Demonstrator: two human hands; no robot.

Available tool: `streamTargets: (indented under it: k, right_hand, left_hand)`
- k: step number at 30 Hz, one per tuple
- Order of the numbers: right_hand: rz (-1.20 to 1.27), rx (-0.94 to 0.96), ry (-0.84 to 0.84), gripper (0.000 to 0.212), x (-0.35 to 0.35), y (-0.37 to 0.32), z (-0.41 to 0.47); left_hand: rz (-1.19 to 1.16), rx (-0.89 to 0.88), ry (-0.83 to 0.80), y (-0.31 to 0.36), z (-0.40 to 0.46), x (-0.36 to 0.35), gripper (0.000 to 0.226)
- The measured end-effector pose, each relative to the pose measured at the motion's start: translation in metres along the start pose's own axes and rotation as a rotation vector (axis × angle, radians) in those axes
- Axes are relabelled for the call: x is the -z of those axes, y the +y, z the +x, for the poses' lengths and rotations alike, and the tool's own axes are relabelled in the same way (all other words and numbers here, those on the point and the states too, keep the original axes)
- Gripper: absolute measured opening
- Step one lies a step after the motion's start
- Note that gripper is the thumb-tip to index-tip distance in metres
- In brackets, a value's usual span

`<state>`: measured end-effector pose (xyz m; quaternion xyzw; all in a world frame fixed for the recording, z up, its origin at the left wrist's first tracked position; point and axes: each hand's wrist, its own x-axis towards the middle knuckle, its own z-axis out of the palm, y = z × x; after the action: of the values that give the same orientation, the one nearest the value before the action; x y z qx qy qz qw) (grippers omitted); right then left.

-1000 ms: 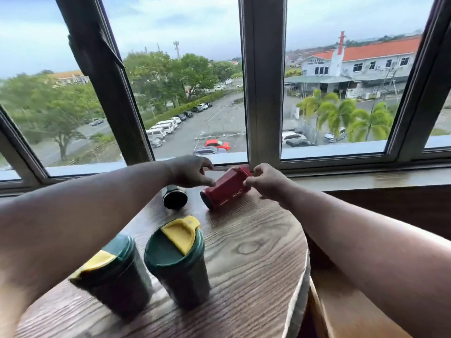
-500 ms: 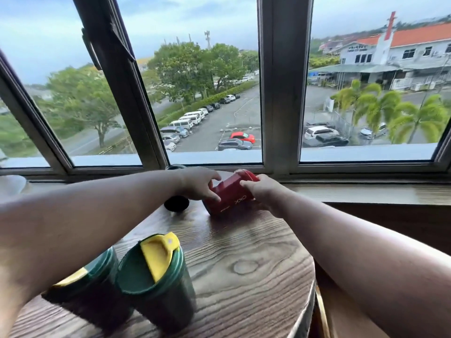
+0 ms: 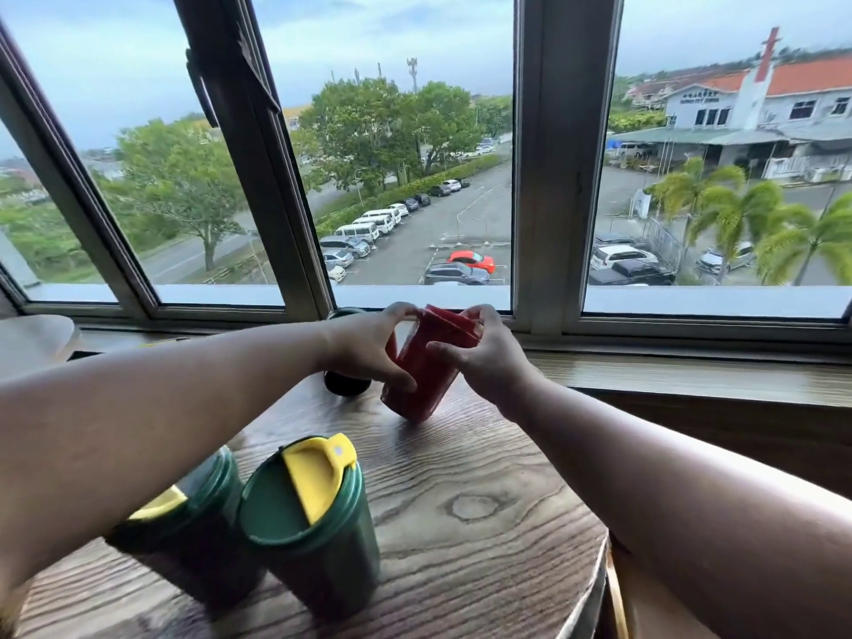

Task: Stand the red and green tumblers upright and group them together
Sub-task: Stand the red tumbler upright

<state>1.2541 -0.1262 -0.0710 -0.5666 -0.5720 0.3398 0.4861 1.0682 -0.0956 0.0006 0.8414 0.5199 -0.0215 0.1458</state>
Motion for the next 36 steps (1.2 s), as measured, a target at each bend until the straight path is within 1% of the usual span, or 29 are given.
streamTargets:
  k: [3,6,10,14,17,21,24,29,32,34,36]
  right_hand:
    - [-0.024,0.117,-0.018,0.061,-0.006,-0.01,-0.007]
    - [-0.095,0.241,-0.073,0.057,-0.012,-0.016,-0.013]
    - [-0.143,0.4,-0.137,0.06,-0.02,-0.017,-0.024]
    - [-0.201,0.526,-0.178,0.059,-0.022,-0.016,-0.029]
    - [-0.23,0.582,-0.174,0.055,-0.022,-0.015,-0.031]
    - [-0.284,0.573,-0.237,0.057,-0.015,-0.024,-0.033]
    - [-0.34,0.548,-0.276,0.057,-0.012,-0.031,-0.033]
    - [-0.364,0.512,-0.316,0.058,-0.013,-0.035,-0.031]
    - [-0.353,0.489,-0.354,0.055,-0.012,-0.039,-0.03]
    - [-0.304,0.436,-0.42,0.05,-0.01,-0.038,-0.025]
    - [-0.16,0.365,-0.485,0.049,-0.011,-0.04,-0.02]
  left_hand:
    - [-0.106,-0.027,0.049,-0.002,-0.008,0.007,0.104]
    - [-0.106,-0.065,0.101,-0.007,-0.021,0.013,0.102]
    - [-0.149,-0.108,0.094,-0.018,-0.037,0.015,0.098]
    - [-0.211,-0.114,0.077,-0.026,-0.05,0.013,0.092]
    - [-0.156,-0.12,0.128,-0.022,-0.059,0.012,0.084]
    - [-0.056,-0.116,0.208,-0.018,-0.065,0.011,0.079]
    - [-0.03,-0.062,0.234,-0.018,-0.066,0.009,0.082]
    - [0.048,0.001,0.19,-0.016,-0.069,0.012,0.092]
    - [0.067,0.006,0.163,-0.013,-0.072,0.014,0.091]
    - [0.043,0.017,0.123,-0.013,-0.074,0.017,0.083]
    - [-0.137,0.023,0.077,-0.017,-0.073,0.02,0.063]
